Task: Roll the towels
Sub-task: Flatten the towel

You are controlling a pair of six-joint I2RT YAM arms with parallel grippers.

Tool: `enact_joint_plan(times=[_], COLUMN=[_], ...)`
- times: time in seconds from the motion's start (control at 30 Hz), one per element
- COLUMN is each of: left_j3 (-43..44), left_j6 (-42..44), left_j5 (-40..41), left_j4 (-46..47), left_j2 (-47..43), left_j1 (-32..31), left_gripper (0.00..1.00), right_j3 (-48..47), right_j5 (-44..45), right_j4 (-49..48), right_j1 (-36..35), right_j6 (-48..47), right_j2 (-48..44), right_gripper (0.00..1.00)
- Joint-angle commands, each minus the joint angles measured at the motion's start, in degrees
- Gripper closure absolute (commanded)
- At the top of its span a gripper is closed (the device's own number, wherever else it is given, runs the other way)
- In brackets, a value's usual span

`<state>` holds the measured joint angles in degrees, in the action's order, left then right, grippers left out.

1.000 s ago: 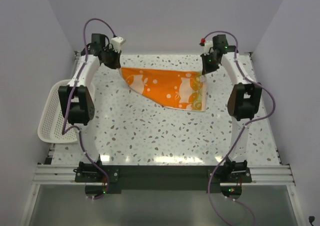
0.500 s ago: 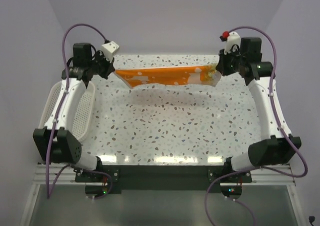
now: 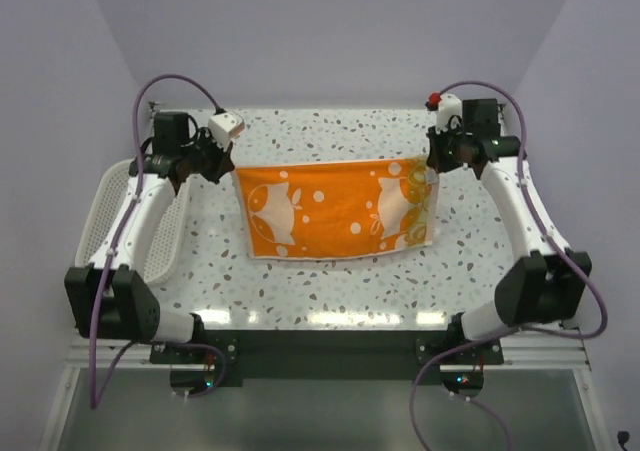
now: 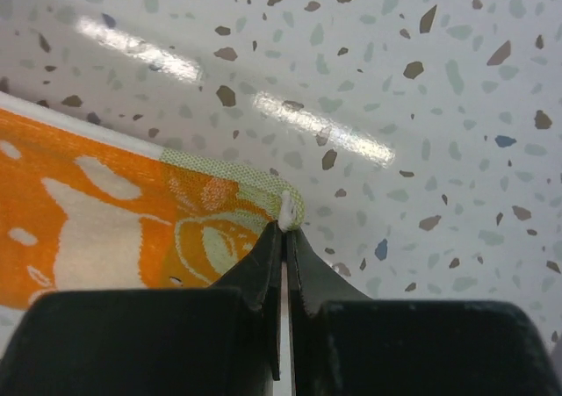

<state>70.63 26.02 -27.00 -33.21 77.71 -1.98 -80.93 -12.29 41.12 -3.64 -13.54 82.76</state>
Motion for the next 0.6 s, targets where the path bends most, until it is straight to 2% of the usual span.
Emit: enact_joint_plan(times=[0.0, 0.17, 0.3, 0.37, 0.4, 0.47, 0.5, 0.53, 0.57], left_j3=[5.37, 13.29, 23.90, 28.40, 32.42, 36.31, 39.46, 40.98, 42.64], left_j6=[-4.31, -7.90, -9.14, -9.15, -9.23, -9.32, -9.32, -9.32, -9.41], left_j5=[4.24, 8.02, 9.86, 11.79, 12.32, 13.29, 13.55, 14.08, 14.17], left_j4=[3.59, 7.18, 7.81, 6.68, 6.23, 4.66, 3.86, 3.07, 1.59], left_j2=[10.92, 25.80, 39.40, 43.38, 46.62, 49.19, 51.20, 52.01, 52.45], left_j1=[0.22, -2.15, -2.24, -2.15, -2.15, -2.15, -2.15, -2.15, -2.15], left_gripper=[1.00, 1.00, 1.00, 1.00, 1.00, 0.98, 0.91, 0.86, 0.79], right_j3=[-3.34, -10.90, -22.92, -26.11, -29.52, -32.53, -34.37, -35.34, -35.88], right_j5=[4.47, 5.61, 5.88, 6.32, 6.49, 7.19, 7.72, 7.90, 8.25], right_j4=[-5.96, -10.45, -8.08, -6.94, -5.11, -3.69, -3.16, -1.68, -0.79], right_j1=[0.74, 0.65, 0.56, 0.56, 0.65, 0.65, 0.65, 0.74, 0.83], right_j6=[-0.53, 1.40, 3.17, 4.13, 4.31, 4.57, 4.58, 4.40, 4.05], right_j2=[11.34, 27.51, 41.56, 44.32, 46.59, 47.84, 47.93, 47.85, 47.50], right_gripper=[1.00, 1.00, 1.00, 0.88, 0.77, 0.47, 0.37, 0.34, 0.26])
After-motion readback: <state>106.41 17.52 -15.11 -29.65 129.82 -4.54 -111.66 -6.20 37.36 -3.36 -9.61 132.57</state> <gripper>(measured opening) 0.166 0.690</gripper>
